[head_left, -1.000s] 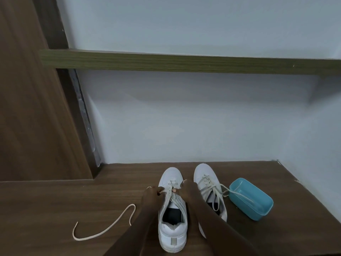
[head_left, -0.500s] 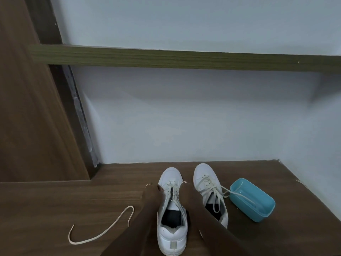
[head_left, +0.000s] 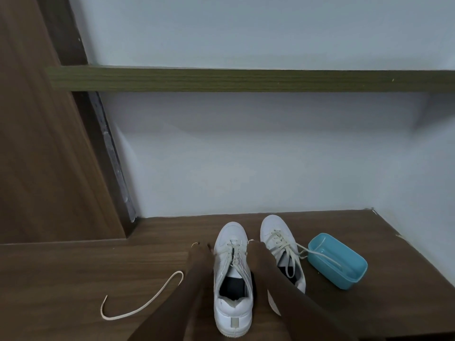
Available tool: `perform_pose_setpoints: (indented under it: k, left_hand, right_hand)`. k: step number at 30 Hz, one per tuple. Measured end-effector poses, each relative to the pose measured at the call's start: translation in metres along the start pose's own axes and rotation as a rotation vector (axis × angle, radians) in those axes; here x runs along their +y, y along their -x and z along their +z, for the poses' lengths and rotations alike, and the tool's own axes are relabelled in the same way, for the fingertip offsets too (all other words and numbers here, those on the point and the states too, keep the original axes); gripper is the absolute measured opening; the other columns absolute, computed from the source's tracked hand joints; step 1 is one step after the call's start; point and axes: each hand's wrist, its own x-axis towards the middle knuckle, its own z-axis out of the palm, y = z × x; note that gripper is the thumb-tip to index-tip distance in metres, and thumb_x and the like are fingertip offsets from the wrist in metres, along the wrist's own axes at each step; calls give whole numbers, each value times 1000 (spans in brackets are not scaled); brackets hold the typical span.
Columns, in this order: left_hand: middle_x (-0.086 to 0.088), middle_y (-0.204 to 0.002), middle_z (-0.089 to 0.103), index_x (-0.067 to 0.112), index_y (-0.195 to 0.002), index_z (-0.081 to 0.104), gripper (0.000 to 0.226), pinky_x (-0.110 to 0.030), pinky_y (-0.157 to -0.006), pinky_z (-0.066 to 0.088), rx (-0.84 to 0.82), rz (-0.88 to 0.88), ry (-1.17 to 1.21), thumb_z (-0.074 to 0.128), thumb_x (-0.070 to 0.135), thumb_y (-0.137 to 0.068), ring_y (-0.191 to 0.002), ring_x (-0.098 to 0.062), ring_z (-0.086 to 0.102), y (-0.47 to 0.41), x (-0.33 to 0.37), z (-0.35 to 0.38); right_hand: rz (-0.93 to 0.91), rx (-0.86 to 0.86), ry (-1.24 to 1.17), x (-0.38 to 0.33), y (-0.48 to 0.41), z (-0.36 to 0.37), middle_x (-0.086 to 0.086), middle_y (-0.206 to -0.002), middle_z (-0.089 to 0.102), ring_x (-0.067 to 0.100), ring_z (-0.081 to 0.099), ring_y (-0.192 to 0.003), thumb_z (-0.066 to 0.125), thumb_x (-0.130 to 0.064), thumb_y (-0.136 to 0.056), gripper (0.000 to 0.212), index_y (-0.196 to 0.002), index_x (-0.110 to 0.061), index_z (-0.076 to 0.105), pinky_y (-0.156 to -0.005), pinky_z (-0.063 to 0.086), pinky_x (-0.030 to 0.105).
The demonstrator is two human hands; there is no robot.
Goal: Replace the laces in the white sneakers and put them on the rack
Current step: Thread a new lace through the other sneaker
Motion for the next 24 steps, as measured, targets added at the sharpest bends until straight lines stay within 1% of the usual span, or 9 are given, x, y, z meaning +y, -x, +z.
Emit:
perform_pose_setpoints:
  k: [2, 6, 10, 13, 14, 16, 18, 21, 24]
  left_hand:
    - [-14, -113, 61, 8, -108, 62, 23, -30, -88, 42, -12, -47, 37, 44, 15, -95, -110, -27, 55, 2, -2, -2]
    - [-15, -100, 69, 3, -93, 70, 25, -25, -70, 40, -104, -73, 67, 51, 19, -90, -97, -29, 63, 9, -1, -5]
    - [-17, -116, 64, 0, -114, 63, 31, -31, -88, 49, -136, -159, 98, 49, 18, -93, -110, -31, 60, 18, 3, -1]
    - [-16, -118, 63, 2, -117, 62, 36, -32, -93, 47, -129, -144, 147, 43, 26, -98, -112, -29, 59, 25, 7, -2]
    - [-16, -112, 66, 1, -110, 66, 39, -33, -90, 45, -107, -128, 193, 40, 29, -100, -108, -30, 60, 28, 9, -1]
    - [-16, -76, 66, -1, -72, 67, 51, -33, -74, 43, -128, -80, 249, 44, 37, -98, -85, -30, 63, 35, 18, -3]
    - [-4, -49, 44, 10, -45, 44, 61, -30, -63, 33, -112, -47, 238, 49, 44, -94, -60, -21, 50, 36, 23, -2]
    - [3, -44, 32, 15, -42, 31, 62, -25, -55, 26, -146, 33, 197, 58, 42, -89, -46, -9, 35, 31, 27, 2]
    - [1, -46, 32, 15, -43, 32, 58, -25, -53, 25, -156, 60, 119, 57, 36, -91, -47, -9, 33, 27, 26, -1]
  right_hand:
    - [30, 21, -57, 1, 1, -3, 11, -115, 62, 27, 60, -108, 37, -6, -93, 22, -102, -10, 56, -83, 48, 32]
    - [84, 65, -96, 0, 8, -6, 10, -117, 61, 25, 58, -112, 35, -7, -95, 28, -112, -4, 56, -85, 47, 29]
    - [73, 72, -178, -5, 11, -4, 8, -118, 62, 21, 59, -110, 39, -10, -95, 30, -115, -6, 60, -85, 47, 27]
    - [49, 46, -198, -10, 13, 2, 8, -122, 62, 21, 58, -114, 40, -12, -95, 32, -118, -6, 62, -89, 46, 26]
    - [57, 37, -207, -10, 15, 3, 9, -123, 61, 22, 57, -115, 41, -13, -96, 32, -119, -5, 60, -91, 45, 26]
    - [89, 29, -205, -6, 15, 5, 11, -129, 57, 23, 53, -122, 39, -15, -98, 33, -125, -3, 54, -96, 41, 27]
    - [99, 27, -201, -3, 15, 7, 12, -131, 54, 24, 50, -124, 37, -16, -100, 33, -127, -2, 50, -98, 39, 27]
    - [154, 1, -267, -6, 15, 13, 15, -126, 56, 27, 54, -118, 40, -12, -95, 32, -123, -2, 51, -96, 43, 31]
    - [328, -28, -568, -7, 9, 18, 15, -125, 57, 30, 55, -115, 44, -17, -91, 38, -127, -5, 50, -94, 45, 34]
